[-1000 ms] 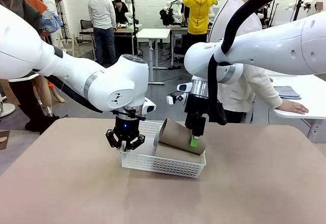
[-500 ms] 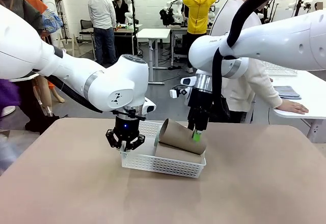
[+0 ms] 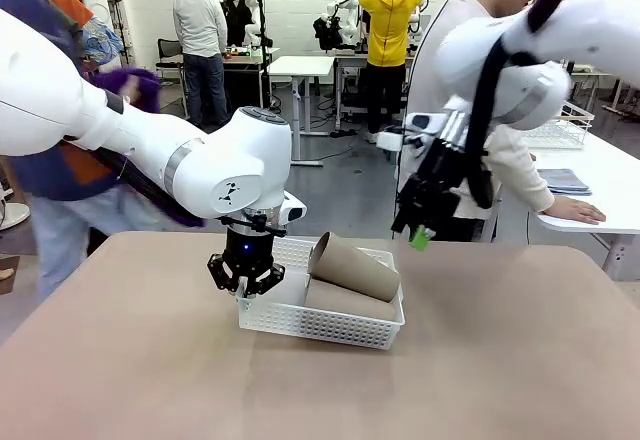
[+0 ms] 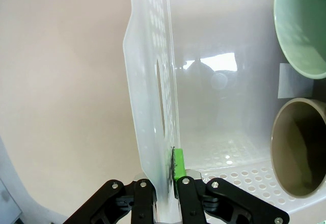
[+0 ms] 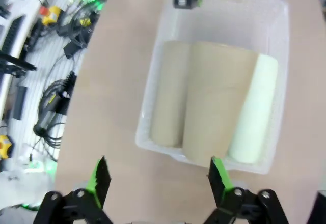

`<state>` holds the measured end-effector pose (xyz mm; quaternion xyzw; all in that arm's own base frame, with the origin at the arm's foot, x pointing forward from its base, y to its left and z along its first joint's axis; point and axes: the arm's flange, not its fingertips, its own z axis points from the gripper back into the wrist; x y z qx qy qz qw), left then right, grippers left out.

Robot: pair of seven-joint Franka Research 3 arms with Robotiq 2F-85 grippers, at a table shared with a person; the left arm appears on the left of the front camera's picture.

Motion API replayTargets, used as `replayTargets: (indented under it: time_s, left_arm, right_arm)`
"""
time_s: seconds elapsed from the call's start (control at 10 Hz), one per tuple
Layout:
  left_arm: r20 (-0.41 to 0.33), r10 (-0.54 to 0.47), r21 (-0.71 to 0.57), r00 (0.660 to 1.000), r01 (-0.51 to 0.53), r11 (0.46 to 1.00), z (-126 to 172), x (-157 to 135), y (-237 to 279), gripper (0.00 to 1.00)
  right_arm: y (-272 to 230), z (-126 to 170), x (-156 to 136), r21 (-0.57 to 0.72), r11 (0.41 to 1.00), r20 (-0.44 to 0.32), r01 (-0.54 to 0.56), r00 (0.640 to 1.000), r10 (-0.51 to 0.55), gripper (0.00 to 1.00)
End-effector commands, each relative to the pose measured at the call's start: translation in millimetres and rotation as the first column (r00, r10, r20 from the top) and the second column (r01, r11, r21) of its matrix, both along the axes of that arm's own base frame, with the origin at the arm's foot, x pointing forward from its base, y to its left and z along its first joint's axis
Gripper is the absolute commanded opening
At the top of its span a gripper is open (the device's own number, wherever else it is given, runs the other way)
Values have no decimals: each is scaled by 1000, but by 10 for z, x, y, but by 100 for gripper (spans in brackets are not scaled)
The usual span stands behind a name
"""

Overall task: Clean and organize the cups into the basket.
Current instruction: Pick up the Reusable plastic cup from the right side of the table and stack it inside the Organizing basket in the center of the table.

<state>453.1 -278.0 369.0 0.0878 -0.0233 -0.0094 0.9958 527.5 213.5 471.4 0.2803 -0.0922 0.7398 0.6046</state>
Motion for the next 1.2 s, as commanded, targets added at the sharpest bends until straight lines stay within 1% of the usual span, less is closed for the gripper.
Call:
replayTargets:
  time_s: [0.0, 0.1, 0.3, 0.5, 0.6, 0.8, 0.9, 1.0, 1.1]
  left_arm:
    - [3, -1, -1, 1000, 1, 1000, 19, -1, -6, 0]
    - [3, -1, -1, 1000, 1, 1000, 19, -1, -6, 0]
    - [3, -1, -1, 1000, 1, 1000, 19, -1, -6, 0]
    - [3, -1, -1, 1000, 1, 1000, 19, -1, -6, 0]
    - [3, -1, -1, 1000, 1, 1000, 19, -1, -6, 0]
    - [3, -1, -1, 1000, 1, 1000, 19, -1, -6, 0]
    - [3, -1, -1, 1000, 1, 1000, 19, -1, -6, 0]
    - [3, -1, -1, 1000, 1, 1000, 19, -1, -6, 0]
    - [3, -1, -1, 1000, 1, 1000, 19, -1, -6, 0]
  right_arm:
    - [-527, -52, -329, 173, 985, 13, -26, 1000, 24, 100]
    - [-845, -39, -422, 265, 964, 31, -16, 999, 8, 100]
    - [-1413, -96, -550, 417, 908, 44, 34, 997, -57, 100]
    - [-1875, -229, -667, 517, 852, 45, 86, 991, -127, 100]
    - [-2031, -300, -715, 545, 832, 38, 100, 989, -144, 100]
    - [-2174, -374, -752, 580, 805, 25, 125, 985, -171, 100]
    - [-2210, -395, -754, 583, 802, 20, 132, 984, -176, 100]
    - [-2249, -405, -743, 580, 799, 17, 159, 978, -207, 100]
    - [-2257, -376, -739, 547, 826, 13, 136, 985, -171, 100]
